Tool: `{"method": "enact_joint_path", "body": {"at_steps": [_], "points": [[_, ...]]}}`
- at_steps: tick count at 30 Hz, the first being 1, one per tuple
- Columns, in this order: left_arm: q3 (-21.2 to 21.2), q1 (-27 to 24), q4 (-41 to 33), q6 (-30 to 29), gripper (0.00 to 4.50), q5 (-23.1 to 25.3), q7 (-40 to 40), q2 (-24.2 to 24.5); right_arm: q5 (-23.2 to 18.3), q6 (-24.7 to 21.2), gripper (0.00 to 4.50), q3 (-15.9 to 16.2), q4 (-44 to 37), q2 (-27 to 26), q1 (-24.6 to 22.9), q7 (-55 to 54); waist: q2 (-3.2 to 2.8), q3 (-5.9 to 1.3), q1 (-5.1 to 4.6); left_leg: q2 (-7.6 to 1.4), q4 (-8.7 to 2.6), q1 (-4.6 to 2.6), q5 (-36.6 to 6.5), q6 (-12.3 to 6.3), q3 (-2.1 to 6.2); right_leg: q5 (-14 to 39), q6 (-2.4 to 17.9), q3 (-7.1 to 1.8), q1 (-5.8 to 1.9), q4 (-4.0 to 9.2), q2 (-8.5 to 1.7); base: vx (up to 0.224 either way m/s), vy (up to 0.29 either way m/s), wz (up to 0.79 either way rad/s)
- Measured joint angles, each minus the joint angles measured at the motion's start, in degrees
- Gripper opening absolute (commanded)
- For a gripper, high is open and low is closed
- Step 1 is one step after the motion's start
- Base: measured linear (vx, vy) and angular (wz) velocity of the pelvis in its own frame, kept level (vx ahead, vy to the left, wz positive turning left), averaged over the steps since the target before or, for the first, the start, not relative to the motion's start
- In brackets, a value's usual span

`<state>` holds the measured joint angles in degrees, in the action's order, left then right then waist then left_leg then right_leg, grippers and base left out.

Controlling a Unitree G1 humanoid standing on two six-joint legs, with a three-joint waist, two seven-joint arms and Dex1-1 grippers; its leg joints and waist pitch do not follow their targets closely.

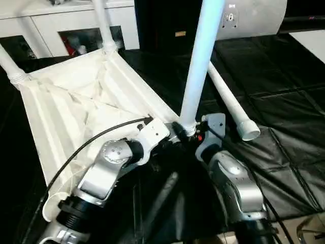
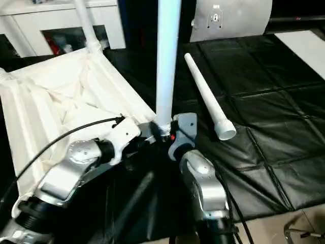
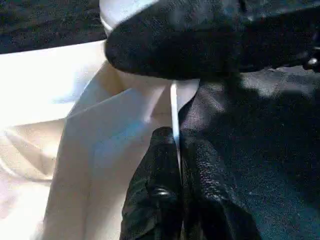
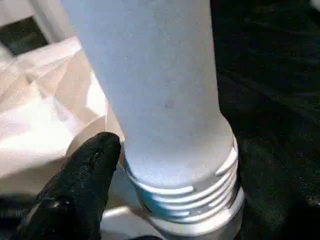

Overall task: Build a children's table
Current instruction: Rotate leg to tighten

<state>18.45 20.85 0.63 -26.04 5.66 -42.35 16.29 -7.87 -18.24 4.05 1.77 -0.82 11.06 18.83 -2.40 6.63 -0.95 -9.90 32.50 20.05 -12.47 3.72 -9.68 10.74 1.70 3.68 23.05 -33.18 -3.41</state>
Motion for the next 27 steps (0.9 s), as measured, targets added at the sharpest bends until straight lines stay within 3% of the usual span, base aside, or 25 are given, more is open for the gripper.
{"method": "enact_joint_path", "body": {"at_steps": [6,10,14,21,27], "points": [[-0.7,-0.4,1.9,6.9,0.00,-2.6,-6.4,5.4,-2.8,1.8,4.42,-0.2,-2.6,10.3,-3.9,12.6,-0.09,-0.05,0.88,-0.10,-0.21,0.03,0.3,-0.56,0.00,0.2,-0.1,0.10,0.09,-0.08,0.08,0.000,0.000,0.00],[-1.4,-0.3,4.5,11.3,0.00,-4.1,-10.5,8.4,-5.3,2.9,4.42,-0.6,-5.3,16.2,-4.2,21.8,0.05,-0.06,1.46,-0.12,-0.03,0.00,0.4,-0.59,0.00,0.1,0.0,0.10,0.06,-0.29,0.07,0.000,0.000,0.00],[-2.0,-0.1,7.7,15.5,0.00,-7.7,-19.3,13.0,-8.9,2.6,4.42,-0.3,-5.8,25.2,-3.0,34.1,0.22,-0.11,1.91,-0.12,0.19,0.01,0.4,-0.59,0.00,0.1,0.0,0.07,0.01,-0.36,0.05,0.000,0.000,0.00],[0.6,2.4,10.5,19.8,0.00,-8.2,-27.2,14.7,-9.6,2.7,4.42,3.9,-1.5,27.2,4.9,43.9,0.48,-0.24,3.82,-0.11,0.83,0.08,0.3,-0.75,0.01,0.3,0.2,0.07,0.17,-0.94,-0.08,0.000,0.000,0.00],[2.7,5.2,14.9,24.6,0.00,-7.7,-29.7,14.2,-5.6,6.2,4.27,9.5,4.3,28.1,9.6,49.0,0.74,-0.35,4.48,-0.10,1.38,0.12,0.2,-0.79,0.01,0.3,0.2,0.06,0.15,-1.34,-0.20,0.000,0.000,0.00]]}}
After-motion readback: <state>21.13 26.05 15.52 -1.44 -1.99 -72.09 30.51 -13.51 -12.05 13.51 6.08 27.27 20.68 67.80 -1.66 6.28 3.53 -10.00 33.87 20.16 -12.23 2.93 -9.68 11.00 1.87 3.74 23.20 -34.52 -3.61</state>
